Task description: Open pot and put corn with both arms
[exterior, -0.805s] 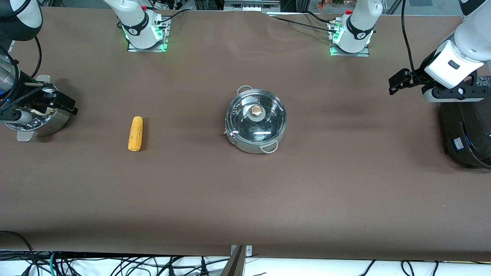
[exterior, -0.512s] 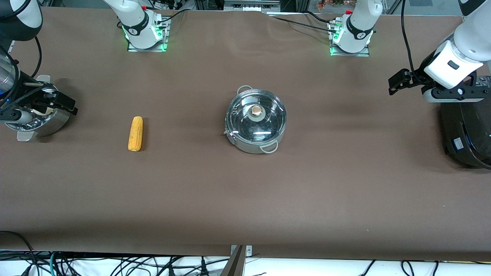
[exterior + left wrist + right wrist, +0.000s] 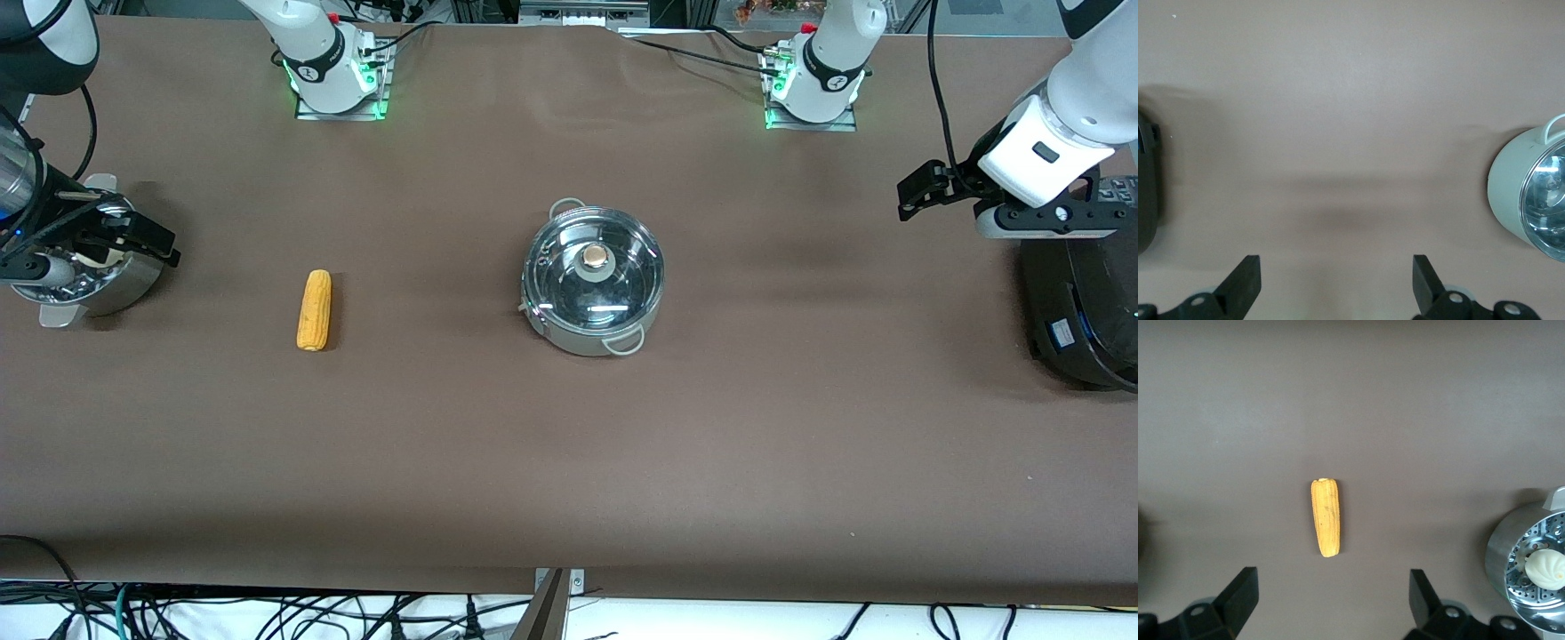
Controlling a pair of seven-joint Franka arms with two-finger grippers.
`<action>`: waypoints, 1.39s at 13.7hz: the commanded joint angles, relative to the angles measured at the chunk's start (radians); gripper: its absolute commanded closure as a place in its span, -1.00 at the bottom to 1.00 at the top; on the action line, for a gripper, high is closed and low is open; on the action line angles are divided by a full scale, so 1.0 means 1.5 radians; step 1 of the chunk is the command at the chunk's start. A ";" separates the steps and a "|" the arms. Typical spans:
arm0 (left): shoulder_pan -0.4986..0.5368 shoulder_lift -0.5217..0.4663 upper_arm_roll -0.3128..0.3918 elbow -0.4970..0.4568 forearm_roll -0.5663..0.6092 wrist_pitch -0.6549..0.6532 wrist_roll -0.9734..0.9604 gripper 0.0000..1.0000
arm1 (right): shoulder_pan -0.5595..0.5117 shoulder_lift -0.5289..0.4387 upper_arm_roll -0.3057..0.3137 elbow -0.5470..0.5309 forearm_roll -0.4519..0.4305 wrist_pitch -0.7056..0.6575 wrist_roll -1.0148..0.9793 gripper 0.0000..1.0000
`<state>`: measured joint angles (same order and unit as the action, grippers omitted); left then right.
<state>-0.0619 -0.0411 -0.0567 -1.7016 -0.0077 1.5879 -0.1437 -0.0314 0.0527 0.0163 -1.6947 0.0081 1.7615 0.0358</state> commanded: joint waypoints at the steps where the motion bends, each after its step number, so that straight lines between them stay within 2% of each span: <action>1: 0.002 0.009 -0.001 0.019 -0.009 -0.014 0.016 -1.00 | -0.008 -0.004 0.010 -0.003 -0.010 0.005 0.007 -1.00; 16: 0.001 0.014 0.000 0.019 -0.015 -0.030 0.013 -1.00 | -0.008 -0.004 0.009 -0.004 -0.010 0.005 0.007 -1.00; 19: -0.016 0.025 -0.024 0.019 -0.031 -0.029 0.010 -1.00 | -0.008 -0.004 0.009 -0.004 -0.010 0.005 0.007 -1.00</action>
<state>-0.0686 -0.0271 -0.0694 -1.7017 -0.0147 1.5644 -0.1420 -0.0314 0.0533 0.0165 -1.6947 0.0075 1.7615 0.0358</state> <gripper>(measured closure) 0.000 0.000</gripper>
